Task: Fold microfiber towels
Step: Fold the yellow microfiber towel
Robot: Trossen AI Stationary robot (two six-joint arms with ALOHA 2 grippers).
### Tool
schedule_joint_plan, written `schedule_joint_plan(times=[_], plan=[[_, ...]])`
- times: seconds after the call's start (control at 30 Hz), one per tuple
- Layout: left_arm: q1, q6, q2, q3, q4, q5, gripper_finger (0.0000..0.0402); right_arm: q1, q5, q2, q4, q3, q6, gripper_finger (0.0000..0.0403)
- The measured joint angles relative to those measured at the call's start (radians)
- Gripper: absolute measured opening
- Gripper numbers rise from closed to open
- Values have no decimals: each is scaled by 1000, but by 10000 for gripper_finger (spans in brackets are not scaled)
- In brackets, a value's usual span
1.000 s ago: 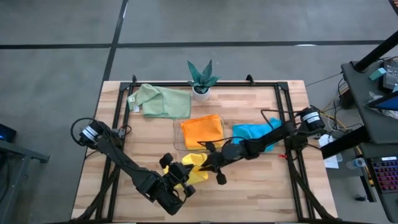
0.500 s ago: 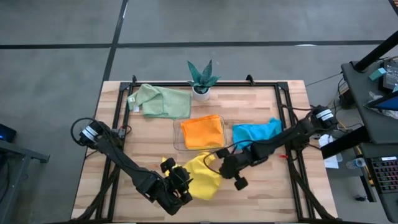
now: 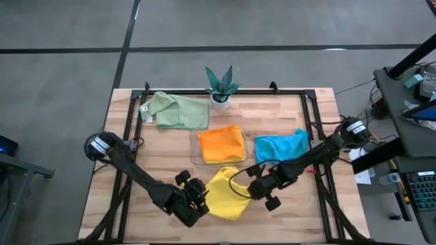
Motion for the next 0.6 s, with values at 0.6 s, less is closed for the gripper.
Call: schedule_joint_plan(times=[0.6], plan=[[90, 177, 0, -247, 486, 6, 123, -3, 2, -4, -36, -6, 89, 122]])
